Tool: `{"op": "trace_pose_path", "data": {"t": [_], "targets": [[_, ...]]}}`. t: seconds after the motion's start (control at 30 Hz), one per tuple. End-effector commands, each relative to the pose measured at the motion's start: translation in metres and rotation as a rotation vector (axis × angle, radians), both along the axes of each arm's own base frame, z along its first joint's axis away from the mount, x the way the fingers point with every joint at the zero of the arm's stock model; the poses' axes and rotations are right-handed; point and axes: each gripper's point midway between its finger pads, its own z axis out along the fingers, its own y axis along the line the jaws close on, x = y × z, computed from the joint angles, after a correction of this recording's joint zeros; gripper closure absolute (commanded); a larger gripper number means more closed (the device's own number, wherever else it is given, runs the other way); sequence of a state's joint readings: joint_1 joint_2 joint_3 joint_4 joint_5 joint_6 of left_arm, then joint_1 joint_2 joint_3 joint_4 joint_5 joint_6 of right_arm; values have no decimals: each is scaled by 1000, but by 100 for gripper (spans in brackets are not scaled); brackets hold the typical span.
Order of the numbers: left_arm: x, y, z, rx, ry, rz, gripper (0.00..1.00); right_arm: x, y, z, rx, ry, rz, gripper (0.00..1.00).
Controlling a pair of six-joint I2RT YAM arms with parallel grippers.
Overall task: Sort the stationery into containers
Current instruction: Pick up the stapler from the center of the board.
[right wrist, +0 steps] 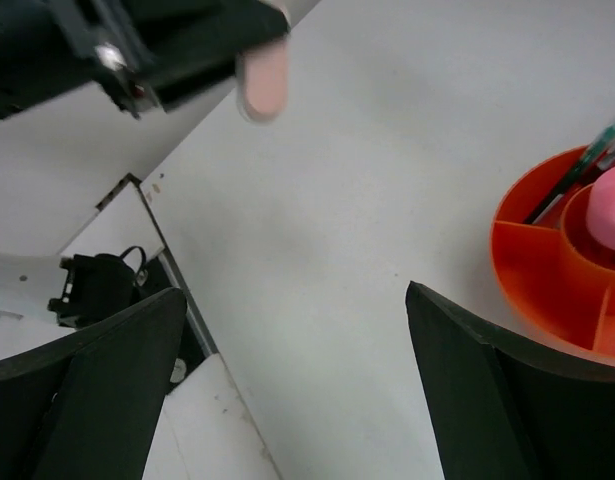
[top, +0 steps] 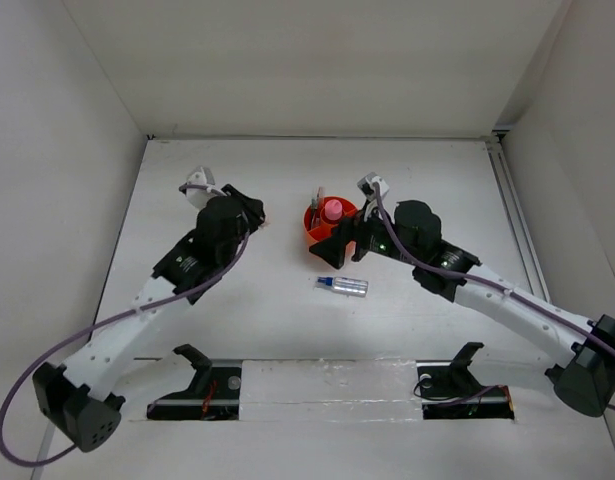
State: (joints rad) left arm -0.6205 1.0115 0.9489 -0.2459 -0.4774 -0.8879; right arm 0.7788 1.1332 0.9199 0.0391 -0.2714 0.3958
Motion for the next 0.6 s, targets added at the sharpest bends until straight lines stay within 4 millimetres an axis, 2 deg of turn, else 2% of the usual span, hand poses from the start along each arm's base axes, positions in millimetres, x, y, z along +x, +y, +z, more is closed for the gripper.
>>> {"op": "trace_pose_path", "data": {"t": [0.0,0.03,0.07,0.1,0.17,0.2,0.23,0.3,0.33,0.4,0.47,0.53,0.57], "targets": [[-4,2,41,8,-163,-67,100,-12,20,27,148,6,46,5],[-7,0,48,12,-186,-93,100,-9,22,37,178,-26,30,5],[-10,-2,54,6,-204,-119,100,-12,30,37,184,-19,29,6],[-13,-3,60,-2,-211,-132,100,-7,36,29,170,-9,5,6],[-15,-6,72,2,-230,-162,100,-5,47,36,194,-3,-10,8],[-16,-5,73,5,-223,-162,100,2,55,33,190,0,-10,9],[-19,-11,72,11,-222,-203,100,-1,63,34,201,6,3,10],[-21,-15,77,20,-233,-239,100,5,74,47,235,-20,-6,10],[-22,-18,76,16,-232,-253,100,8,82,41,226,-13,-7,12],[-25,-22,82,16,-243,-286,100,14,89,48,246,-54,-4,14],[-28,-27,81,25,-245,-325,100,22,96,48,254,-89,-31,14],[-27,-29,78,35,-238,-339,100,31,98,59,296,-119,-63,15],[-25,-30,80,35,-238,-339,100,33,102,53,293,-116,-63,15]]}}
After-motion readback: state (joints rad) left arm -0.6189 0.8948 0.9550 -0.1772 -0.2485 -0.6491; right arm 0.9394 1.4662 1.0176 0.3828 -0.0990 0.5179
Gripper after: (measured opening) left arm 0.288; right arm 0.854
